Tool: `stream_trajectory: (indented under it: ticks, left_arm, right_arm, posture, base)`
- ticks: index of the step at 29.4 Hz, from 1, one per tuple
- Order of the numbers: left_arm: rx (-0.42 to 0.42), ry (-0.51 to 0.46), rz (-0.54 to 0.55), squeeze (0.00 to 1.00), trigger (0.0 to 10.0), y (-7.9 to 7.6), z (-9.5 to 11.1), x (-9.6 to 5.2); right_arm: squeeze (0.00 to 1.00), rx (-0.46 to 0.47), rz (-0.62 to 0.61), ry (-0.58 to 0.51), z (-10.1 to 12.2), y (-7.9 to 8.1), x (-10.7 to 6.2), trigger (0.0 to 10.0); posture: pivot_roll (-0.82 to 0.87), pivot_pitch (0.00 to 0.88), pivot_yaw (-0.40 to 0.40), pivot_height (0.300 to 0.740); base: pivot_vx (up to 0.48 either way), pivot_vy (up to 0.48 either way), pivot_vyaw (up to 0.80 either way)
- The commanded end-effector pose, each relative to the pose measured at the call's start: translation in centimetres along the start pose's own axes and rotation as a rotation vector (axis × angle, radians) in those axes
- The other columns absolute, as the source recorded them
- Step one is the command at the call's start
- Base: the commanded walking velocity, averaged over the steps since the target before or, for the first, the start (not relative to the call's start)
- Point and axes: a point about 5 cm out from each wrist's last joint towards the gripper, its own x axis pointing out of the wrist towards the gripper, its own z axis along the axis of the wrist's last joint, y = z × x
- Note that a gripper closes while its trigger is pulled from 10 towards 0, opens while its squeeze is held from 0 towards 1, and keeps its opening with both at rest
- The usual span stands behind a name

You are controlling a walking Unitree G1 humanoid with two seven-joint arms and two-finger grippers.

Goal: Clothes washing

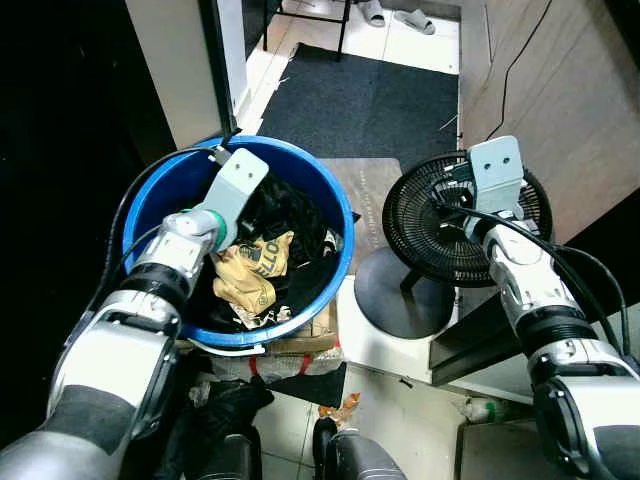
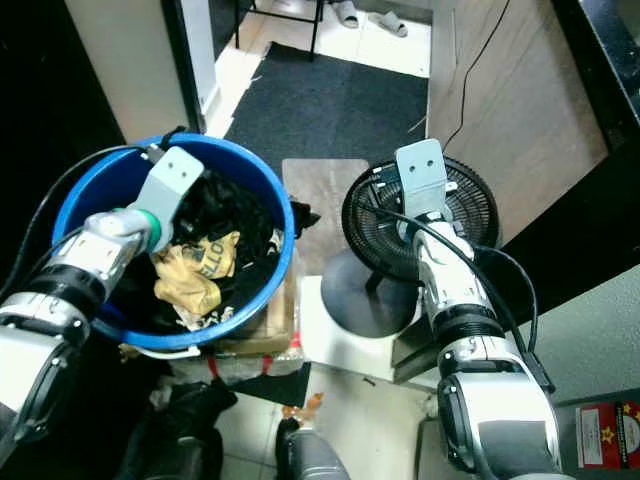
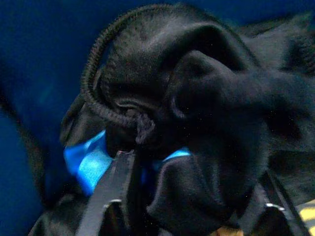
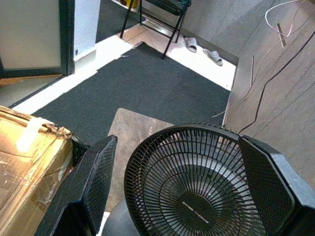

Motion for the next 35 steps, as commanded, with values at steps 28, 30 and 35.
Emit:
stream_trajectory:
  ticks: [28,30,35]
  left_arm:
    - [-0.040,-0.462,0.348,0.00,10.0,6.1,5.7,-4.6]
    - [-0.040,-0.462,0.348,0.00,10.0,6.1,5.7,-4.6]
    - [-0.097,-0.619,0.305,0.00,10.0,5.4,7.4,-7.4]
  right_arm:
    - [0.00,0.063,-0.047,-0.071,1.3,0.4,0.3,10.0]
    - [0.00,0.063,-0.047,-0.071,1.3,0.4,0.3,10.0]
    - [0.00,0.127,-0.075,-0.185,3.8,1.0,0.7,10.0]
  posture:
    - [0.03,0.184,-0.007,0.740]
    - [0.03,0.184,-0.007,0.740]
    - [0.05,0.154,-0.019,0.740]
  base:
    - [0.000,0.000,0.00]
    - [0.000,0.000,0.00]
    - [0.000,0.000,0.00]
